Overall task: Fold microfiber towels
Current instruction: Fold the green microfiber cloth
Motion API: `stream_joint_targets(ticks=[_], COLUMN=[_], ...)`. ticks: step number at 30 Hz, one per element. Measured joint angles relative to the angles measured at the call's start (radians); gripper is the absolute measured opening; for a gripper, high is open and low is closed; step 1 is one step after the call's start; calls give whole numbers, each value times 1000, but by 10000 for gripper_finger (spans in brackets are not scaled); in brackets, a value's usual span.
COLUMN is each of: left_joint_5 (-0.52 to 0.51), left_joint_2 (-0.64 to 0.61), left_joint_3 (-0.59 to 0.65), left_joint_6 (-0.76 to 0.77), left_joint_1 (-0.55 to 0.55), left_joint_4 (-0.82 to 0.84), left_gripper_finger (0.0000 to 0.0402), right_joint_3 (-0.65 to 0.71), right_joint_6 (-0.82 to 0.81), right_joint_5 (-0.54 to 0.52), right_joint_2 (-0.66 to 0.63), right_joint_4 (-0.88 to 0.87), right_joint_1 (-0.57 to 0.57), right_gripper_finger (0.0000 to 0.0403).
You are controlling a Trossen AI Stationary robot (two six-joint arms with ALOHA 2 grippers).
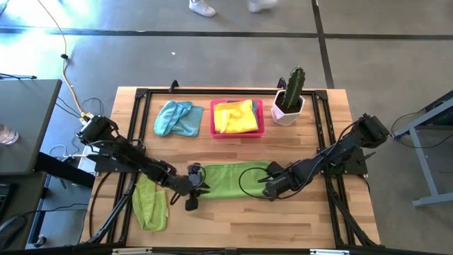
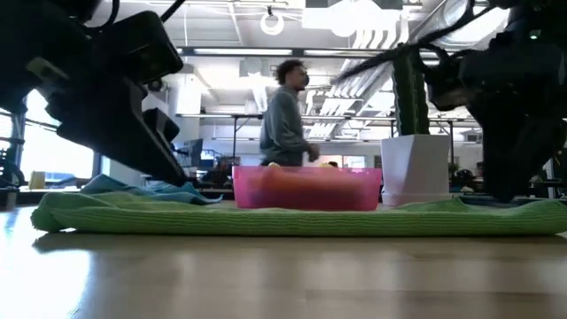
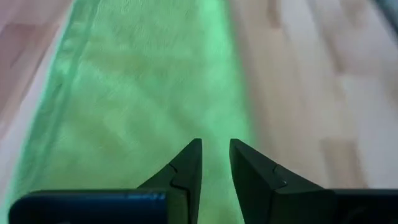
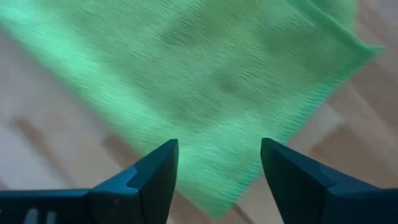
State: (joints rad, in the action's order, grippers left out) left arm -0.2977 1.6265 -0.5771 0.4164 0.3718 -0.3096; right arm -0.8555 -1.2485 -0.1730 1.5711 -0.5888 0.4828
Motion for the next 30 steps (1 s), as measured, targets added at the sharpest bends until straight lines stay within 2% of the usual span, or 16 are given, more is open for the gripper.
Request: stream_joint_targets(ticks=[4,8,12,19,30], left_joint_5=[-9,-20,-6,-11,-8], left_joint_2=[-33,-28,-8,-4,-3], left_joint_3=[-1,11,25,29,30], left_joint_6=[-27,2,70,92,220], left_joint_1=[-22,-51,-64,-35,0], left_joint_4=[172,269,264,250,249], left_gripper_finger=[74,74,74,74,74], right_joint_3=[0,1,39,134,151], right_joint_6=[-2,-31,-37,-61,-82], right_joint_5=[-5,-13,-30,-27,-55], right_joint_2=[0,0,0,-6,-23], right_joint_4=[-2,-42,-9,125,154], right_joint_1=[2,-11,-26,-44,-43], right_gripper_finger=[233,234,234,234,234])
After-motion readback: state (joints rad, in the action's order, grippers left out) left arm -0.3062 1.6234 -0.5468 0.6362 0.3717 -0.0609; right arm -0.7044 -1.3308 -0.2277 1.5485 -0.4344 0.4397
